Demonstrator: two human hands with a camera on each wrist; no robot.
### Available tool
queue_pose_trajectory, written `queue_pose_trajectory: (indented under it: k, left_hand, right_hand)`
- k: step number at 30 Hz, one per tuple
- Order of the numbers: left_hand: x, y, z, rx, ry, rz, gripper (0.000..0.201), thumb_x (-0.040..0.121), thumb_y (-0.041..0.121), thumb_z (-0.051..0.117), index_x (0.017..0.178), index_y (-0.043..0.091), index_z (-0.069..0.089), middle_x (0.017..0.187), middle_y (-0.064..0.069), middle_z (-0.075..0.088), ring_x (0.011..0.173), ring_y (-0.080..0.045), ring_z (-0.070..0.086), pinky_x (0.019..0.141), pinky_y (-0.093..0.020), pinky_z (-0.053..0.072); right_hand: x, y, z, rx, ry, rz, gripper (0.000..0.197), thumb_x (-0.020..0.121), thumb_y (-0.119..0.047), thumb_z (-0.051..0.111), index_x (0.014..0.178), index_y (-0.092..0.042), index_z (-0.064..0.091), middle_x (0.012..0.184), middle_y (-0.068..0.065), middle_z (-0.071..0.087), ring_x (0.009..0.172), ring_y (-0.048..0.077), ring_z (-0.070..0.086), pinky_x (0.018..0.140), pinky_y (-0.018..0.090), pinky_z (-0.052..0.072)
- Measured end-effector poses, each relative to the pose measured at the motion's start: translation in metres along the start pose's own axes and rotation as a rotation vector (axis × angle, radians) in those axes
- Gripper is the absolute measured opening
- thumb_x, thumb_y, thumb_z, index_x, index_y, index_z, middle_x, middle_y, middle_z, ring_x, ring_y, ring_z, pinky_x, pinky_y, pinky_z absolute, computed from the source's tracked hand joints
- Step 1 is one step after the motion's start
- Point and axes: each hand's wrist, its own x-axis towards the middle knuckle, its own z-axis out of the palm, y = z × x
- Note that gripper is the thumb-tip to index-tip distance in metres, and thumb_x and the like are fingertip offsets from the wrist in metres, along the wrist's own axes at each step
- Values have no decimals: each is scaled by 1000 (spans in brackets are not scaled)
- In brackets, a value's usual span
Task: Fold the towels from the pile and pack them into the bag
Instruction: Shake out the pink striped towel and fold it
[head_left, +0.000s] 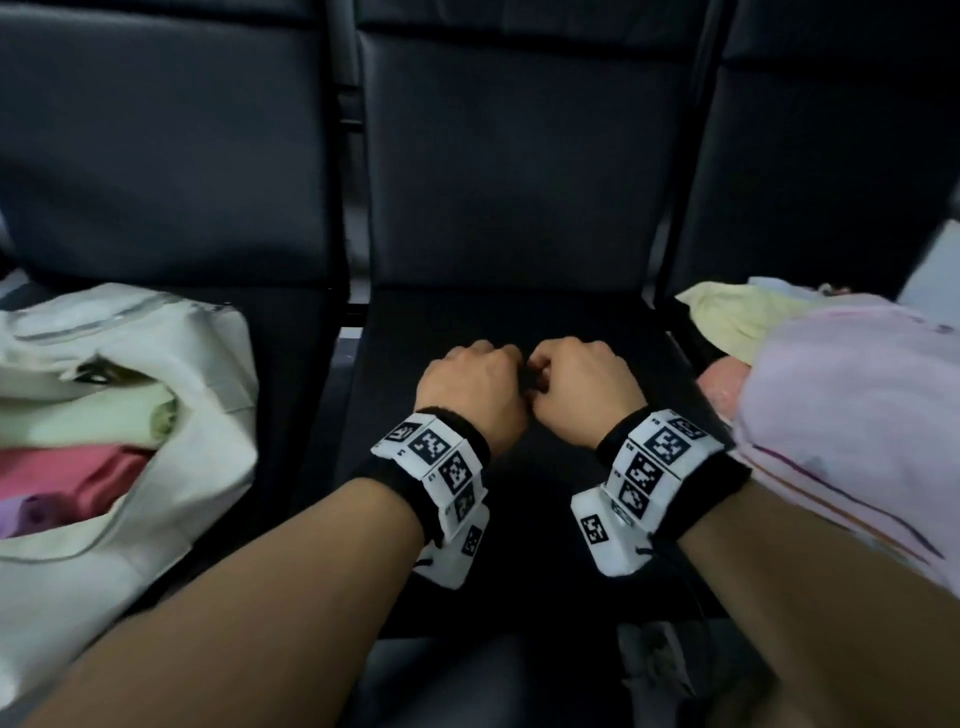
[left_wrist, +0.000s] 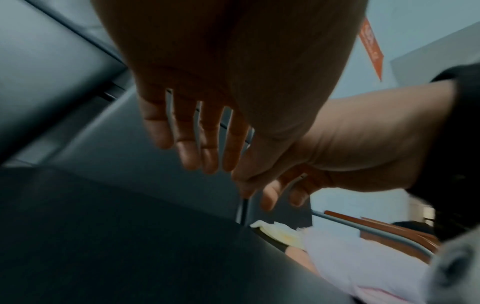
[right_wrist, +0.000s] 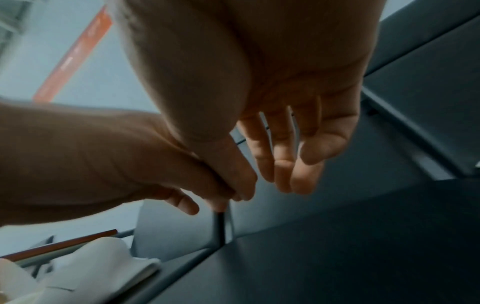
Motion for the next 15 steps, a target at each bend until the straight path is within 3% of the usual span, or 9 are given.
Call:
queue_pose_trajectory:
  k: [3,5,10,15]
  left_hand:
    - [5,44,24,-11,-22,114,28,99,31,50,125,25,57,120,-4,57,111,-29,59,79,-38,43]
    - [7,69,34,-56,-36,145,26,99,30,50,123,27,58,117,-2,57,107,-28,60,76,-36,41]
    - [22,126,48,-126,-64,204,25,97,35,54,119,30,64,117,0,62,104,-28,63,83,-40,52]
    - [43,196,76,-97,-170,302,25,90,31,62,114,31,66,116,-2,65,105,-29,64,75,-33,42]
  right_hand:
    - [-12,42,-2,-18,0,74,22,87,-22,59,108,-21,64,105,11,68,98,37,64,72,36,45]
    - [-20,67,-9,-35,19,98,27,86,-23,58,112,-19,64,109,12,67,102,38,64,76,39,50]
    - [-37,131,-29,-38,102,196,33,87,-25,65,119,-18,63,116,8,66,107,33,63,81,38,51]
    - [-62,192,-45,21,130,358,35,83,-24,68,117,-18,62,114,8,68,108,34,61,84,37,50]
